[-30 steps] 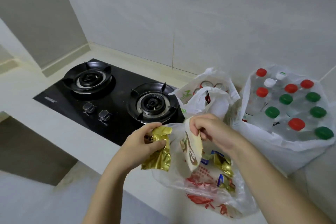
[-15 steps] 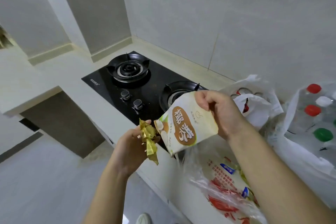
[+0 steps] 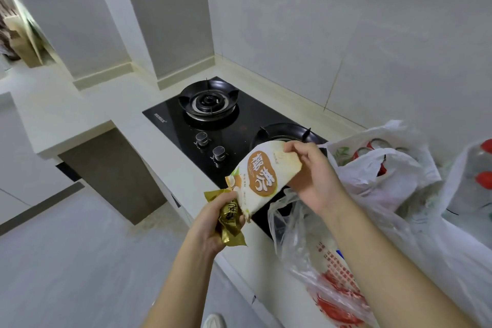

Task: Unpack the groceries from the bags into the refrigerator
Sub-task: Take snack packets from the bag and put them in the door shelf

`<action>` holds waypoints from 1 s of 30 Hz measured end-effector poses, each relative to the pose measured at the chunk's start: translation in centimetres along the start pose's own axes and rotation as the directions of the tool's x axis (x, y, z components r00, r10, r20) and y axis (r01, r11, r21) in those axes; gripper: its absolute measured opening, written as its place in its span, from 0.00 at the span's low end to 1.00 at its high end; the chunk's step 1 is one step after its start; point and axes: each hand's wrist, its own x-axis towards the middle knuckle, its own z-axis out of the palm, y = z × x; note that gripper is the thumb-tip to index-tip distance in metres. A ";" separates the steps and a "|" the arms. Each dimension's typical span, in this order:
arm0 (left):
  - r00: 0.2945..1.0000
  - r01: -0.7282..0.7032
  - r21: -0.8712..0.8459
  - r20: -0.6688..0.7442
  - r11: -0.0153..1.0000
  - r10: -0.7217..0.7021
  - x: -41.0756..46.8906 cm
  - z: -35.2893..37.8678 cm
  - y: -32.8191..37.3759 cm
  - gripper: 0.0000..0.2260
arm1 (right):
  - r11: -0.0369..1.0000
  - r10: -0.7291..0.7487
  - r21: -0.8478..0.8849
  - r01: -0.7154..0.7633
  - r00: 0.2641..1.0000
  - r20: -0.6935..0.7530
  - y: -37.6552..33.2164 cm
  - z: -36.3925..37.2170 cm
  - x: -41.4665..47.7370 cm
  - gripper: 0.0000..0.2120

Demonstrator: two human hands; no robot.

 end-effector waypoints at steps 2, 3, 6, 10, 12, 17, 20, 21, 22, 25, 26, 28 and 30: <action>0.998 -0.035 0.006 -0.050 0.999 0.035 0.3 0.4 0.0 0.10 | 1.000 0.005 0.015 -0.006 0.999 0.038 0.8 -0.8 0.1 0.08; 0.996 -0.059 0.008 -0.070 0.998 0.059 0.5 0.6 0.1 0.10 | 0.999 0.010 0.048 -0.012 0.999 0.033 1.3 -1.3 0.2 0.14; 0.990 -0.117 0.034 -0.077 0.993 0.119 0.8 1.4 0.2 0.11 | 0.994 0.033 0.104 -0.030 0.999 -0.030 3.0 -1.8 0.1 0.27; 0.993 -0.118 0.039 0.008 0.992 0.118 0.6 2.4 0.3 0.10 | 0.995 0.096 0.024 -0.094 0.994 -0.055 4.7 -0.8 0.3 0.11; 0.993 -0.120 0.023 0.011 0.992 0.120 0.5 2.3 0.6 0.09 | 0.996 0.093 0.008 -0.092 0.993 -0.076 4.9 -0.6 0.8 0.10; 0.986 -0.167 -0.048 0.018 0.985 0.168 -0.1 0.0 1.9 0.15 | 0.997 0.063 -0.038 -0.066 0.995 -0.078 4.5 0.7 2.1 0.12; 0.979 -0.203 -0.085 -0.002 0.975 0.204 -0.8 -1.8 2.9 0.14 | 0.996 0.073 -0.057 -0.075 0.996 -0.043 5.0 2.3 2.7 0.15; 0.977 -0.214 -0.106 -0.014 0.971 0.214 -1.2 -2.4 3.2 0.14 | 0.995 0.080 -0.060 -0.081 0.996 -0.031 5.3 3.0 2.9 0.14; 0.974 -0.226 -0.127 -0.027 0.966 0.224 -1.5 -3.2 3.5 0.13 | 0.994 0.088 -0.063 -0.089 0.996 -0.015 5.6 3.8 3.1 0.13; 0.962 -0.273 -0.192 -0.072 0.943 0.264 -3.0 -6.0 4.2 0.10 | 0.991 0.112 -0.073 -0.109 0.993 0.042 6.5 6.6 3.4 0.11; 0.956 -0.293 -0.211 -0.087 0.932 0.281 -3.6 -7.0 4.4 0.09 | 0.990 0.119 -0.090 -0.112 0.990 0.070 6.8 7.7 3.5 0.11; 0.940 -0.339 -0.248 -0.119 0.907 0.319 -5.0 -9.3 4.9 0.08 | 0.985 0.137 -0.125 -0.122 0.984 0.118 7.6 10.2 3.6 0.13; 0.921 -0.387 -0.281 -0.167 0.878 0.352 -6.7 -11.8 5.4 0.10 | 0.980 0.156 -0.149 -0.133 0.975 0.158 8.6 13.0 3.5 0.15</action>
